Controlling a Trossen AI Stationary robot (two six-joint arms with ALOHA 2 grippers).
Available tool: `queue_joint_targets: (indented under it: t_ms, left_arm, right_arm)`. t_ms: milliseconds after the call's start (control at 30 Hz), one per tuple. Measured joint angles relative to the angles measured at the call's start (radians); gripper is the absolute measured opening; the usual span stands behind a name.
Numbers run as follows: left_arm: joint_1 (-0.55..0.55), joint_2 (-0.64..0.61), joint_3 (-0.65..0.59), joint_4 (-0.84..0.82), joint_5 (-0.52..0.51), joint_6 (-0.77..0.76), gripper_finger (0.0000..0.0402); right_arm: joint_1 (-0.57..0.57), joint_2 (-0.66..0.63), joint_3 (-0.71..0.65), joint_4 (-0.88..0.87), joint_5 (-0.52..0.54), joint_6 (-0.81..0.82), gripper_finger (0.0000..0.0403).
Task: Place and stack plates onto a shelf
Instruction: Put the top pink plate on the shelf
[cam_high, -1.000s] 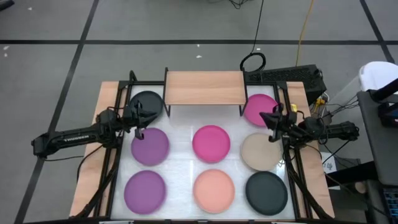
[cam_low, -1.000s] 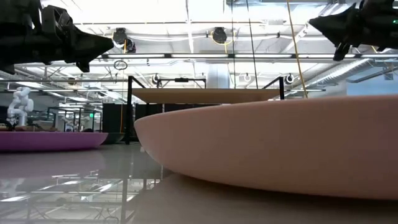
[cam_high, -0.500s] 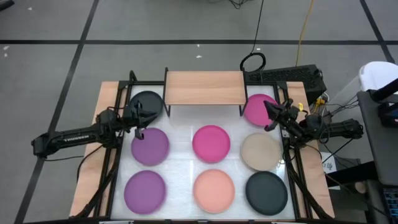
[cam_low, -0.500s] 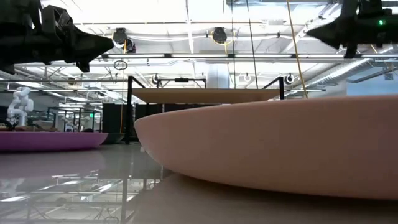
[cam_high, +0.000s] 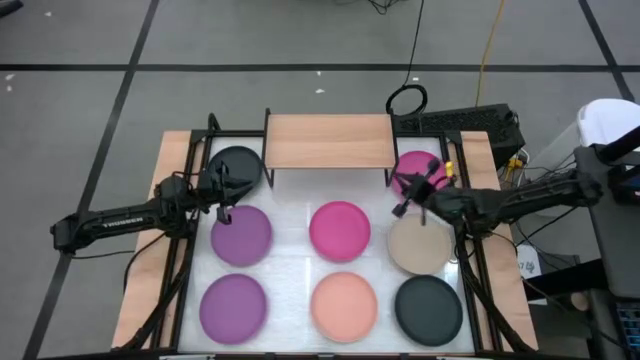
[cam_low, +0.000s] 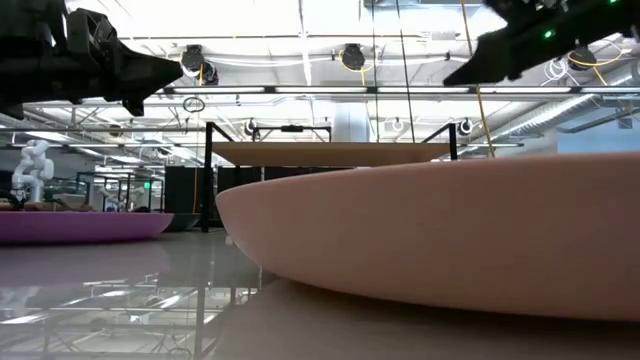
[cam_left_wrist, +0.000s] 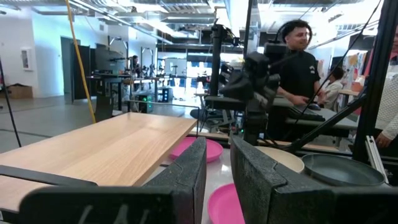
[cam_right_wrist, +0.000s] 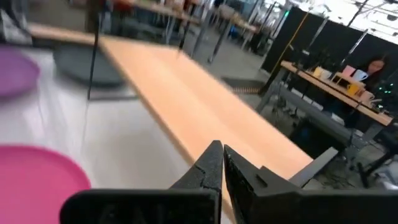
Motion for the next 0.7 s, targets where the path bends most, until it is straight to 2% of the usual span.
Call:
queue_joint_targets:
  t_ms: [100, 233, 400, 533, 700]
  left_arm:
    - [0.000, 0.000, 0.000, 0.000, 0.000, 0.000, 0.0077]
    - [0.000, 0.000, 0.000, 0.000, 0.000, 0.000, 0.0077]
    - [0.000, 0.000, 0.000, 0.000, 0.000, 0.000, 0.0077]
    - [0.000, 0.000, 0.000, 0.000, 0.000, 0.000, 0.0077]
    - [0.000, 0.000, 0.000, 0.000, 0.000, 0.000, 0.0077]
  right_arm:
    - [0.000, 0.064, 0.032, -0.085, 0.000, 0.052, 0.0004]
    - [0.000, 0.084, 0.131, -0.365, -0.003, 0.252, 0.0038]
    - [0.000, 0.084, 0.308, -0.730, -0.144, 0.505, 0.0099]
    - [-0.003, 0.105, 0.412, -0.900, -0.206, 0.506, 0.0132]
    - [-0.045, 0.170, 0.502, -1.154, -0.279, 0.530, 0.0138]
